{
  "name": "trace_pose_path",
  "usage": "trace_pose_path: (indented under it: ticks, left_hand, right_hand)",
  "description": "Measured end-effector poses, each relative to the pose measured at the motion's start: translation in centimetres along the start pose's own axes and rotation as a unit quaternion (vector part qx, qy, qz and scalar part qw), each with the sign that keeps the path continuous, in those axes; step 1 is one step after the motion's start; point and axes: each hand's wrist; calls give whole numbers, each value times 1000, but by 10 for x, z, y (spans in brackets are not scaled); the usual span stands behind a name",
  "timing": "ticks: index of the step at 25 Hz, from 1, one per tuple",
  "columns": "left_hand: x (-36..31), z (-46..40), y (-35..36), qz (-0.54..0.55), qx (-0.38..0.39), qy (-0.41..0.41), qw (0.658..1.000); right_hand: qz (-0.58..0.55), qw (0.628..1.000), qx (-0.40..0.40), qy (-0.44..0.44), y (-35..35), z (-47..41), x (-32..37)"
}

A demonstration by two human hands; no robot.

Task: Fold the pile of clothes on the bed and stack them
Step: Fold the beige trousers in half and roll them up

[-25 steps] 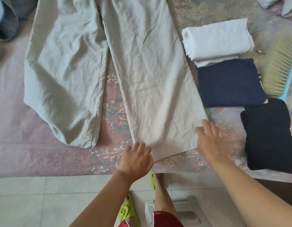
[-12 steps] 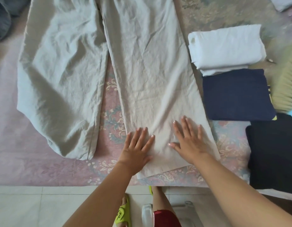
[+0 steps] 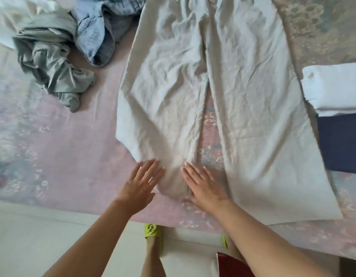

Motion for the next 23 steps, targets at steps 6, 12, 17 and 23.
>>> trace_pose_path:
  ticks: [6, 12, 17, 23]
  left_hand:
    - [82, -49, 11, -2, -193, -42, 980]
    - [111, -79, -9, 104, -313, -278, 902]
    - [95, -49, 32, 104, -238, -1, 966]
    - [95, -96, 28, 111, -149, -64, 981]
  right_hand:
    - [-33, 990, -121, 61, 3, -63, 31]
    - [-330, 710, -300, 545, -51, -109, -26]
    - [-163, 906, -156, 359, -34, -103, -17]
    - [70, 939, -52, 333, -25, -98, -19]
Point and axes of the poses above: each hand's wrist, its own z-axis away from the middle knuckle, its own y-axis out of the palm, x = y × z, and after that the axes turned 8 degrees about -x, right-handed
